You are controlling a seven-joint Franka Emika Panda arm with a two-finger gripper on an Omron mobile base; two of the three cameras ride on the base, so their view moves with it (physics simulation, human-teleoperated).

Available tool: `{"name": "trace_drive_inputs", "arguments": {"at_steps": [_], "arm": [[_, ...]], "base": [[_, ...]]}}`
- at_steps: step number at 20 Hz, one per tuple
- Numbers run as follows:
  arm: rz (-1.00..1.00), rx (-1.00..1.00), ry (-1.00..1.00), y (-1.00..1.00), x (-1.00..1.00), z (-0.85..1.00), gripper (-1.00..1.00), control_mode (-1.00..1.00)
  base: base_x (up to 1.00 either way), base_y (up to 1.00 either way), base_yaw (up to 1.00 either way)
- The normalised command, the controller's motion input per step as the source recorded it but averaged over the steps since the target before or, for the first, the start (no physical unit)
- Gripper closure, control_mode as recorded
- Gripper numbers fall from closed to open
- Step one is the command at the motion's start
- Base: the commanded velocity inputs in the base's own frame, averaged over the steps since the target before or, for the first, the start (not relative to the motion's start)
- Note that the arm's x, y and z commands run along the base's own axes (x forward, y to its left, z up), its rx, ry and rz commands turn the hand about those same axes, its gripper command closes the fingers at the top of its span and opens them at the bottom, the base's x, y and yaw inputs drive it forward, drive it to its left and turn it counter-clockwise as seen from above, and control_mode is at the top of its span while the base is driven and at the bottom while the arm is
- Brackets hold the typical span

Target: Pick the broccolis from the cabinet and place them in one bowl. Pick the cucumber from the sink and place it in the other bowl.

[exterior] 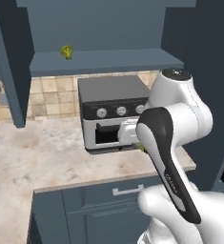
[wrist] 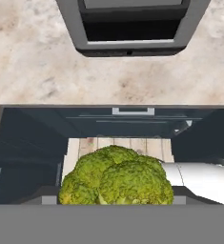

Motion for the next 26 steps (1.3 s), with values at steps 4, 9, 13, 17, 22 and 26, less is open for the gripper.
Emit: {"name": "trace_drive_inputs", "arguments": {"at_steps": [4,9,13,17,22,26], "arm": [[0.00,0.00,0.00,0.00,0.00,0.00,1.00,1.00],[0.00,0.00,0.00,0.00,0.00,0.00,1.00,1.00],[0.00,0.00,0.00,0.00,0.00,0.00,1.00,1.00],[0.00,0.00,0.00,0.00,0.00,0.00,1.00,1.00],[0.00,0.00,0.00,0.00,0.00,0.00,1.00,1.00],[0.00,0.00,0.00,0.00,0.00,0.00,1.00,1.00]], "base": [[-1.00,0.43,0.06],[-0.87,0.30,0.04],[-0.26,-0.28,0.10],[0.01,-0.70,0.60],[-0.05,-0.16,0.88],[-0.07,0.00,0.92]]}}
